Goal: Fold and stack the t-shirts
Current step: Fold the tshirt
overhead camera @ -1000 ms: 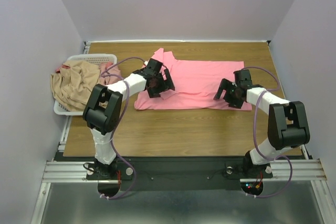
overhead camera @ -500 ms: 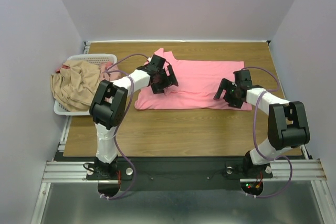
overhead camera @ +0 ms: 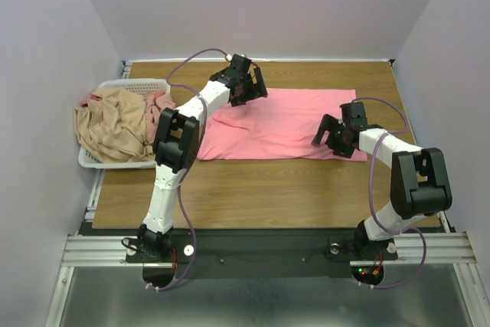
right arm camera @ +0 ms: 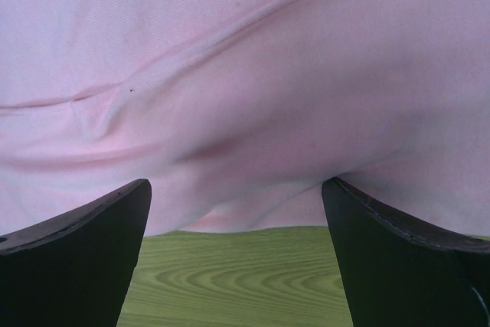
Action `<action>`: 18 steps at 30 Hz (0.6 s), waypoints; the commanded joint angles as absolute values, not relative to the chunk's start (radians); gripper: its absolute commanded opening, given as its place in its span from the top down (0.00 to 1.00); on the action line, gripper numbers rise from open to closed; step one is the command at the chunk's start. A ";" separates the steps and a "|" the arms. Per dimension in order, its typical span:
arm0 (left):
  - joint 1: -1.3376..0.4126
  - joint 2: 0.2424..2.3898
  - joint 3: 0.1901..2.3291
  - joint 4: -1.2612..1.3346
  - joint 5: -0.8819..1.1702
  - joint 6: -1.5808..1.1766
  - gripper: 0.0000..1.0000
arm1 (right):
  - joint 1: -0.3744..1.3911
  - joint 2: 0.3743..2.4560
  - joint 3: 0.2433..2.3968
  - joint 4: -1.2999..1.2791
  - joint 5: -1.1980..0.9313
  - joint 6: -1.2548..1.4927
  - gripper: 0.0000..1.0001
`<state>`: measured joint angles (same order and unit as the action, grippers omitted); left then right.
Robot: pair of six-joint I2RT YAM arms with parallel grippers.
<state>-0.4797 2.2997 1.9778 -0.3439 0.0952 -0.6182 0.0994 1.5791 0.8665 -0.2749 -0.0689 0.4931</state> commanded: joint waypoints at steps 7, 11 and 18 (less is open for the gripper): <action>-0.472 1.884 1.670 -0.342 -0.058 -0.564 0.01 | 0.097 1.562 0.848 -0.290 -0.032 0.457 0.00; -0.474 1.657 1.407 -0.247 -0.057 -0.592 0.01 | 0.098 1.502 0.873 -0.311 -0.017 0.449 0.00; -0.466 1.595 1.122 -0.175 -0.023 -0.627 0.02 | 0.094 1.434 0.888 -0.347 0.124 0.445 0.00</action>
